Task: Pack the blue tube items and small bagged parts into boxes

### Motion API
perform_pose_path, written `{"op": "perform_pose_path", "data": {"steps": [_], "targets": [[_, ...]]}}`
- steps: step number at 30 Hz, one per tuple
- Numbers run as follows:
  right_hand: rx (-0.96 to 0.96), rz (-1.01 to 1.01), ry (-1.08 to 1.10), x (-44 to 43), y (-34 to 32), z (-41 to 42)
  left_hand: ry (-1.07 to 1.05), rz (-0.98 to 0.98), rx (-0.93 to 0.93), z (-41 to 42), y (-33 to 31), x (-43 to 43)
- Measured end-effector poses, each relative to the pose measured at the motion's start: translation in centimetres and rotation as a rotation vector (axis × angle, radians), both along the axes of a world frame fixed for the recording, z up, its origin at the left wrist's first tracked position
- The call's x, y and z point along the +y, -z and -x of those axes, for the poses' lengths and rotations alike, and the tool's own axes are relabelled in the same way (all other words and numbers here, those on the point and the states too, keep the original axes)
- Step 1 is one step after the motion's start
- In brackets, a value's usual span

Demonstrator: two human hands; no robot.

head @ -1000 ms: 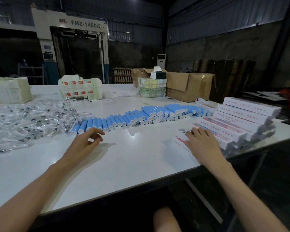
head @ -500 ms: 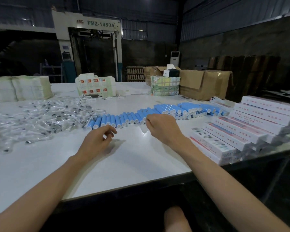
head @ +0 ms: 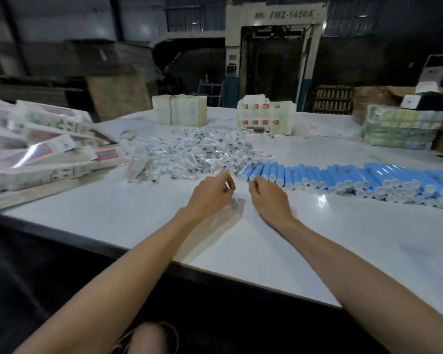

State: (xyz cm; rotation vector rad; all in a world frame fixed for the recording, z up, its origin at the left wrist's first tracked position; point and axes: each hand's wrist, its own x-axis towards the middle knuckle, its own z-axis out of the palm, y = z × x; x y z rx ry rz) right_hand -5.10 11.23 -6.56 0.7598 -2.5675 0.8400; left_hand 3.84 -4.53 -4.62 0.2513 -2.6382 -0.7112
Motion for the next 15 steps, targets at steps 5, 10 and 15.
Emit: {"op": "perform_pose_path", "data": {"steps": [5,10,15], "targets": [[0.093,-0.050,-0.102,0.1,1.1,0.4,-0.172,0.026,-0.012,-3.9,0.1,-5.9],[0.095,-0.077,-0.151,0.2,1.2,0.4,-0.382,0.096,0.005,-5.9,-0.8,-12.0],[0.071,-0.053,-0.180,0.3,0.9,0.1,-0.591,0.228,-0.048,-4.8,-1.5,-16.9]]}}
